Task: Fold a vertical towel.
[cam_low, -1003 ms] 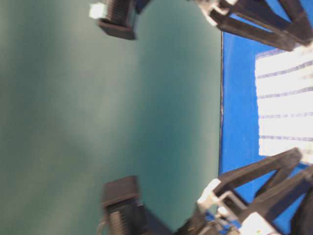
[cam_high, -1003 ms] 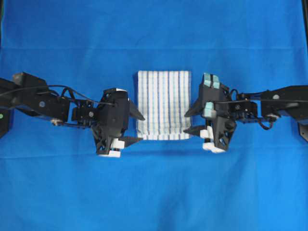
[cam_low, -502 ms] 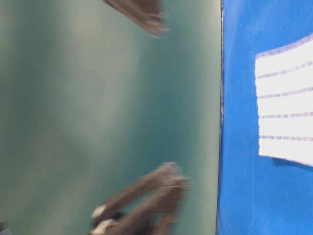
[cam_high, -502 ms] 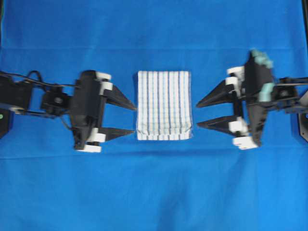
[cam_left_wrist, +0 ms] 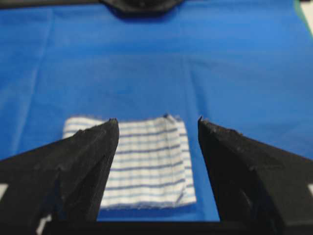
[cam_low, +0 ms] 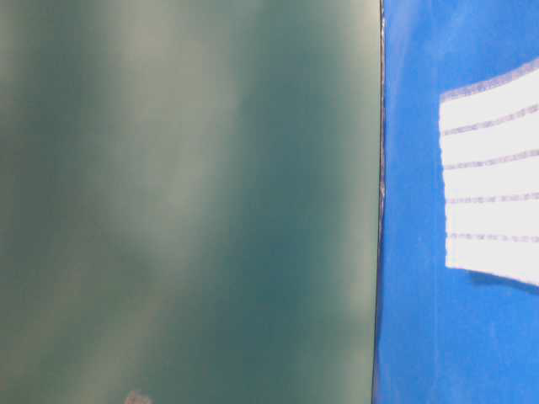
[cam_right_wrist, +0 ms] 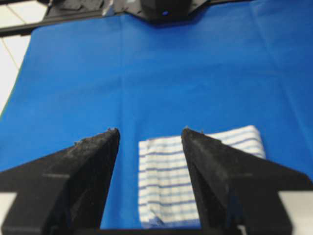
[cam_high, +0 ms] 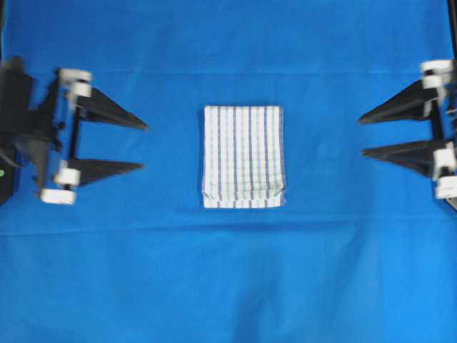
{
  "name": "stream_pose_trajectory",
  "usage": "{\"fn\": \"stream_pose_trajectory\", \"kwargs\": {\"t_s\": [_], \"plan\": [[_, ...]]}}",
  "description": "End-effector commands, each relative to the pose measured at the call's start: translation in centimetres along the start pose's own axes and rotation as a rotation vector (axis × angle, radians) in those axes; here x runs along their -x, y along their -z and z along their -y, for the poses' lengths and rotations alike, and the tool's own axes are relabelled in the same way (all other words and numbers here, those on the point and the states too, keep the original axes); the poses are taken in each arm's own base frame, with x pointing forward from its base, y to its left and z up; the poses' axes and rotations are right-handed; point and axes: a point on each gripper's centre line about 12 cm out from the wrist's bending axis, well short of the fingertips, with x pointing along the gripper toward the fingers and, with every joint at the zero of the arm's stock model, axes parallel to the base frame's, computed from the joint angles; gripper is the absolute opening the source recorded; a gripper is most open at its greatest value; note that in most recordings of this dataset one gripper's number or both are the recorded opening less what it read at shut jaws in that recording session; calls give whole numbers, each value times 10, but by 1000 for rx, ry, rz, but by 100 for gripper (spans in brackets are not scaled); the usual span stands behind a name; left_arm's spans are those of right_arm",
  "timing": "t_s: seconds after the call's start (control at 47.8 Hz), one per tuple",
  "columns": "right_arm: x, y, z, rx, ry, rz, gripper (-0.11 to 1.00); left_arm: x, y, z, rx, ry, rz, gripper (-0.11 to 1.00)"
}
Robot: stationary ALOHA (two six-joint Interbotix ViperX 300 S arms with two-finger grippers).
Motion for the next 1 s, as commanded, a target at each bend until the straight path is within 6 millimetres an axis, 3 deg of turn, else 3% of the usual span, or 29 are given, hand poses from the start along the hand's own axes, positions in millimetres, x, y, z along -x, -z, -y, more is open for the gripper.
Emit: {"fn": "stream_pose_trajectory", "kwargs": {"t_s": [0.0, 0.251, 0.481, 0.711, 0.982], "plan": [[15, 0, 4, 3, 16, 44, 59, 21, -7, -2, 4, -8, 69, 63], [43, 36, 10, 12, 20, 130, 58, 65, 25, -1, 12, -12, 133, 63], [46, 71, 17, -5, 38, 158, 58, 87, 68, 1, 55, -9, 156, 61], [39, 86, 22, -36, 60, 140, 58, 92, 84, 2, 89, -7, 155, 61], [40, 85, 22, -35, 57, 144, 58, 91, 86, 2, 89, -7, 144, 61]]}}
